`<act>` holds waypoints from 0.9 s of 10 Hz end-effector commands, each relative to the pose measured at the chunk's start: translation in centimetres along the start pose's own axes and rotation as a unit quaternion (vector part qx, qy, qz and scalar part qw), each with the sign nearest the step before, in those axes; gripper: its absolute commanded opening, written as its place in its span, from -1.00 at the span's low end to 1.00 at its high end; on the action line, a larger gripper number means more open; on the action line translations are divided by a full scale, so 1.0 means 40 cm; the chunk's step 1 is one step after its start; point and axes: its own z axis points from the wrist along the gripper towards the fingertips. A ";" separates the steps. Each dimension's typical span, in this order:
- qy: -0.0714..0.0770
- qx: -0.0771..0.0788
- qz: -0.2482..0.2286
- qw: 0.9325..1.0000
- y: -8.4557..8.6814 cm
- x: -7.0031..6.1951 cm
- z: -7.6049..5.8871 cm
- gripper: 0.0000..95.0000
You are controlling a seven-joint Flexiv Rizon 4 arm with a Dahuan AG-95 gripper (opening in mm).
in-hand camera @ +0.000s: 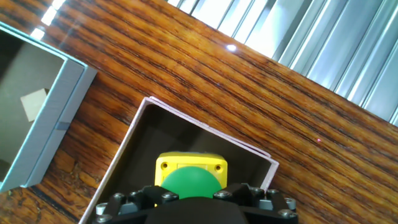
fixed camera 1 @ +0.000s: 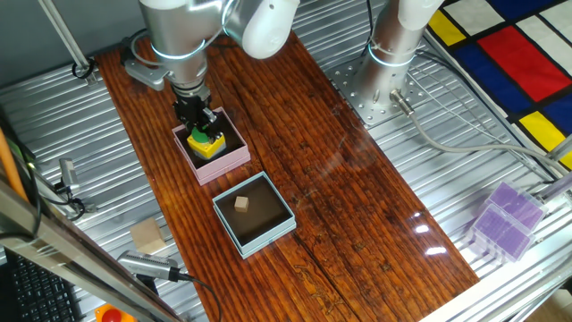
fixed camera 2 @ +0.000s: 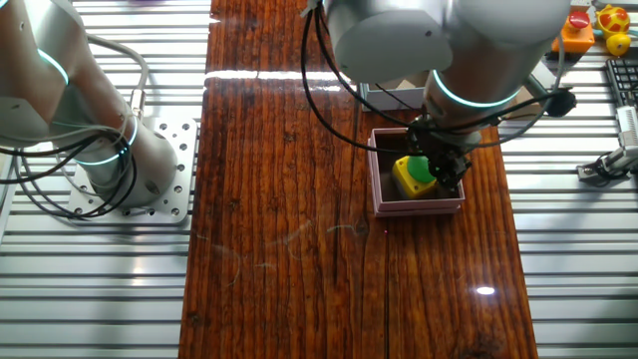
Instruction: Move an object from one box to another
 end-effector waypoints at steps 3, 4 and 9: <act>0.012 -0.001 0.005 1.000 0.002 -0.002 -0.036 -1.00; 0.014 -0.003 0.004 1.000 0.006 -0.004 -0.051 -1.00; 0.041 -0.006 0.028 0.999 0.095 -0.055 -0.161 -1.00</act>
